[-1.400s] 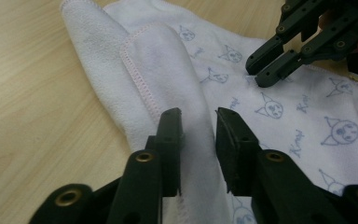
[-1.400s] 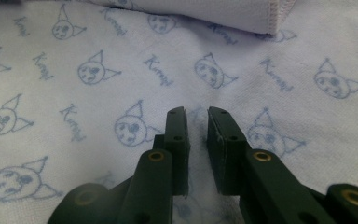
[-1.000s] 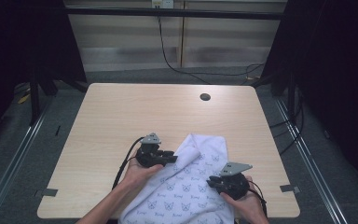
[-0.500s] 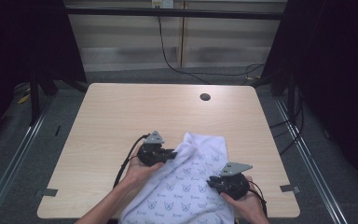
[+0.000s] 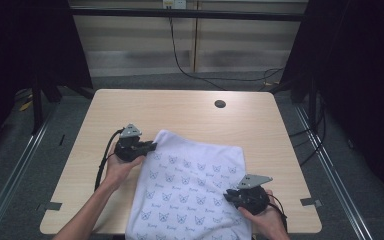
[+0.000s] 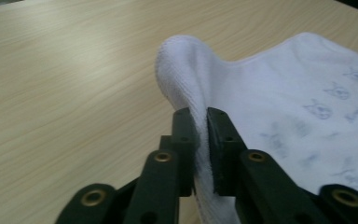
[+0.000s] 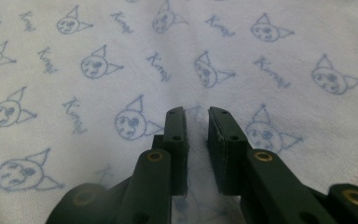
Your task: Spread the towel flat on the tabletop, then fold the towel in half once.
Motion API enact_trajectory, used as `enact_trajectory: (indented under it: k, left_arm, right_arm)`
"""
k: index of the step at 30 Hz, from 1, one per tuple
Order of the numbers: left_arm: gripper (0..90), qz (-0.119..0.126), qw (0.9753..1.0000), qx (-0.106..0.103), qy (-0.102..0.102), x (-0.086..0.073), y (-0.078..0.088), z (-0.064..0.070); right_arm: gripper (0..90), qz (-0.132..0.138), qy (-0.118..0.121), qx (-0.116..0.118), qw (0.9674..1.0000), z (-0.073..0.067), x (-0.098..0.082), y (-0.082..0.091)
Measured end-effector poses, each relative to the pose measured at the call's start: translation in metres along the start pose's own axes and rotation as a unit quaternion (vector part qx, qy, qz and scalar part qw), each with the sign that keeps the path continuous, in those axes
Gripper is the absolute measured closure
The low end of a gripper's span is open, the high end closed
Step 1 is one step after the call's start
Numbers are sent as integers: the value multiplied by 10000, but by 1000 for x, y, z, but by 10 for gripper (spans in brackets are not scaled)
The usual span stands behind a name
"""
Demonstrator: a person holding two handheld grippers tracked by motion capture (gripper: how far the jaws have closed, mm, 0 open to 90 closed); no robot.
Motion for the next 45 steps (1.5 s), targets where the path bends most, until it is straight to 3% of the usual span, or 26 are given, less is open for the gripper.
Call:
enact_trajectory:
  k: [1, 3, 4, 5, 6, 8, 11, 12, 15, 17, 19, 20, 23, 27, 32, 35, 37, 38, 39, 41, 43, 44, 45]
  left_arm:
    - [737, -45, 9998, 148, 103, -3, 2, -8]
    - [650, 62, 9991, 248, 349, -8, 8, -19]
    - [645, 62, 9991, 248, 349, -8, 8, -19]
    - [646, 49, 9992, 93, 390, -12, 12, -20]
    - [648, 53, 9993, 42, 357, -13, 13, -19]
    - [677, 56, 9990, -273, 356, -16, 14, -11]
    - [691, -15, 9986, -437, 291, -22, 10, -3]
    - [691, -135, 9977, -619, 250, -28, 3, 5]
    - [693, -223, 9969, -726, 199, -32, -5, 10]
    - [707, -383, 9963, -756, 117, -37, -15, 16]
    - [728, -445, 9963, -729, 39, -39, -17, 17]
    - [726, -587, 9960, -673, -75, -45, -20, 20]
    - [723, -623, 9962, -603, -106, -48, -15, 19]
    - [715, -598, 9965, -544, -199, -55, -5, 20]
    - [702, -621, 9962, -601, -93, -68, 15, 25]
    - [679, -669, 9954, -682, -99, -79, 31, 32]
    - [654, -684, 9947, -770, -76, -85, 40, 37]
    - [654, -682, 9946, -773, -87, -87, 42, 39]
    - [605, -689, 9930, -956, -23, -89, 47, 42]
    - [598, -619, 9943, -870, -54, -87, 48, 41]
    - [580, -435, 9954, -844, 129, -75, 47, 30]
    - [571, -435, 9954, -844, 129, -75, 47, 30]
    - [562, -344, 9957, -829, 209, -66, 43, 21]
  right_arm:
    - [773, 2, -1, -11, 10000, 0, 0, 1]
    - [755, -28, -18, -59, 10000, 1, -2, 3]
    - [755, -28, -18, -59, 10000, 1, -2, 3]
    - [739, -41, -41, -57, 10000, 2, -2, 3]
    - [728, -35, -40, -79, 10000, 3, -1, 3]
    - [723, 33, -75, -67, 9999, 4, 2, 5]
    - [721, 190, -94, -79, 9997, 9, 8, 8]
    - [724, 371, -217, -70, 9991, 16, 15, 11]
    - [738, 400, -273, -111, 9988, 25, 20, 10]
    - [744, 411, -377, -151, 9983, 40, 29, 1]
    - [744, 394, -384, -164, 9984, 45, 31, -4]
    - [738, 329, -469, -199, 9982, 53, 34, -13]
    - [722, 176, -506, -265, 9982, 60, 34, -23]
    - [692, 184, -518, -221, 9982, 58, 34, -27]
    - [686, 215, -408, -119, 9989, 49, 31, -27]
    - [687, 182, -352, 2, 9992, 38, 27, -23]
    - [686, 108, -272, 153, 9995, 19, 20, -18]
    - [686, 108, -272, 153, 9995, 19, 20, -18]
    - [640, 32, -169, 212, 9996, 10, 17, -14]
    - [631, 49, -187, 236, 9995, 9, 17, -13]
    - [594, 292, -324, 124, 9990, 23, 24, -5]
    - [594, 292, -324, 124, 9990, 23, 24, -5]
    - [575, 465, -434, -33, 9980, 40, 32, 0]
Point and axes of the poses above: each handheld gripper's, and its own axes: y roughly backward along the jaws, x roughly out of its top, z roughly to its right, the point moved 6 cm from there along -y, roughly forward along the jaws, and after that the axes turned 4 degrees about x, right-handed, at the moved point
